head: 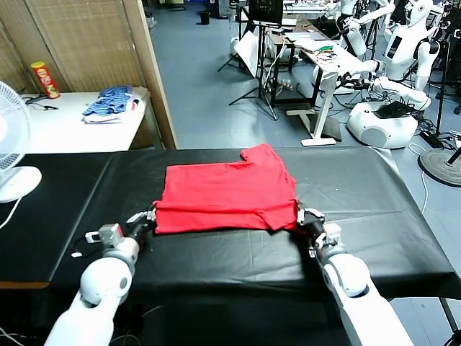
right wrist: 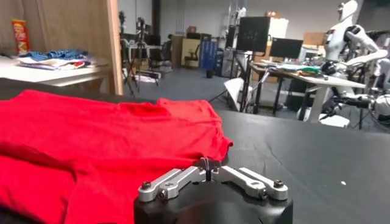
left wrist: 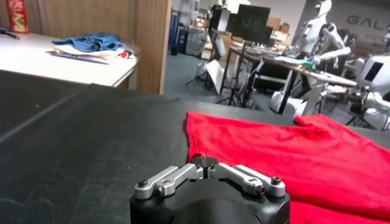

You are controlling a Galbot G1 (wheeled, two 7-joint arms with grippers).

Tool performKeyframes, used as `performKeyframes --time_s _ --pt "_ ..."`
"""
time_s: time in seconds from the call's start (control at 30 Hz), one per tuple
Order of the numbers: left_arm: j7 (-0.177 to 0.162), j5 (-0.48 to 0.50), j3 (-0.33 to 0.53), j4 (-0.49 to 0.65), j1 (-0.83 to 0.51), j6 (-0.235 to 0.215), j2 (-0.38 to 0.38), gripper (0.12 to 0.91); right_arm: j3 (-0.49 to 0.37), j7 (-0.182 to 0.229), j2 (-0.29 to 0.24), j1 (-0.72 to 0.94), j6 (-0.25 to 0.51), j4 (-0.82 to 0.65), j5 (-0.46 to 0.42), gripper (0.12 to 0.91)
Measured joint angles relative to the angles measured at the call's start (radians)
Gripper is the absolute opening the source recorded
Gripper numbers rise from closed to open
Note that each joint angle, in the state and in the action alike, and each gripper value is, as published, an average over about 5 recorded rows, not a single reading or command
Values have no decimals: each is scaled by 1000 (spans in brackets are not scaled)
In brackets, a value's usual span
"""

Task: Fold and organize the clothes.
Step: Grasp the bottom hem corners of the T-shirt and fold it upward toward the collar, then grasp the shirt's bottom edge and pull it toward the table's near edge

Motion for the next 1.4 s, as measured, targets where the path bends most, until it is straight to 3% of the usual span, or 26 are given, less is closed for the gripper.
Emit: performKeyframes --time_s 0.13,0.23,0.37,0.5,0.63,0.73,0.87,0.93,1.03,1.2,1.4 --pt "4 17 -9 -14 21 1 2 501 25 -2 -25 -78 -9 86 -10 711" --pt "7 19 -17 -33 46 4 8 662 32 -2 -28 -127 -10 116 -26 785" --pt "10 14 -24 -56 81 12 12 783 32 1 -23 -158 -10 123 -39 779" --pt "17 -9 -27 -59 104 26 8 797 25 3 -13 -162 -7 111 -54 608" --pt "26 -37 -29 -52 113 38 5 733 19 3 -10 -159 -7 96 -64 390" --pt "30 -46 -30 -41 115 43 4 593 15 8 -9 -160 -8 92 -66 241" --pt "32 -50 -31 -32 115 51 5 375 22 41 -9 -173 -47 110 -50 127" --pt "29 -44 -31 -32 117 54 7 257 31 65 -11 -184 -87 132 -32 122" --pt "15 -17 -28 -43 128 59 15 147 51 95 -19 -213 -154 183 1 123" --pt "-15 21 -24 -91 168 73 42 126 93 126 -27 -300 -234 289 25 123" --pt "-22 24 -34 -192 265 88 85 126 116 164 -16 -412 -282 398 24 123"
